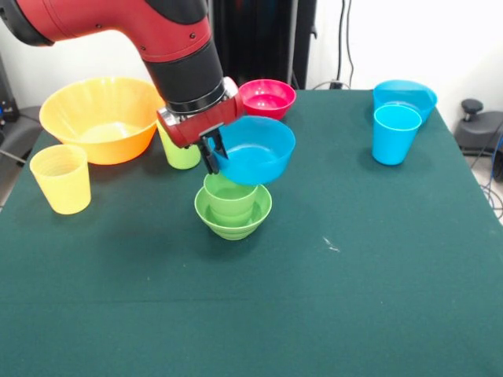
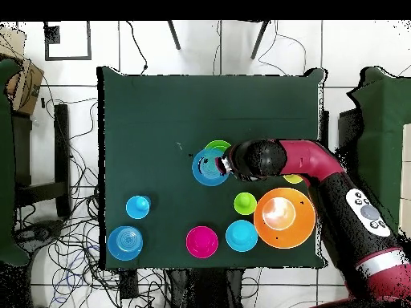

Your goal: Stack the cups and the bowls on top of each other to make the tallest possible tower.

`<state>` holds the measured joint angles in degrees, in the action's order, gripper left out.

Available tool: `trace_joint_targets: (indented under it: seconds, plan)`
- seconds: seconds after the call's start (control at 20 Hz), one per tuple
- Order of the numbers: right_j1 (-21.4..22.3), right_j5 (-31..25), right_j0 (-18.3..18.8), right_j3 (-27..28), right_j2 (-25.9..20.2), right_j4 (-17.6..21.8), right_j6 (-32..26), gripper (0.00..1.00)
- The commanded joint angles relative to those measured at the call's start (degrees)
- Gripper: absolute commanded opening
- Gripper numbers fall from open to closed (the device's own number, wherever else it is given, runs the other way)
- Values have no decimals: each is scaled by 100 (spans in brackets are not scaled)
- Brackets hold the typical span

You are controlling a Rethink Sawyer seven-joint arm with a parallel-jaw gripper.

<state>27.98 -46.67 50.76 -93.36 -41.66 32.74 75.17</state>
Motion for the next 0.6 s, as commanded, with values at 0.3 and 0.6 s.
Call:
trace_joint_targets:
  seconds: [0.3, 0.6]
  plan:
    - [-41, 21, -285, 389, 290, 353, -234, 0]
    - [-49, -22, -258, 446, 260, 362, -339, 0]
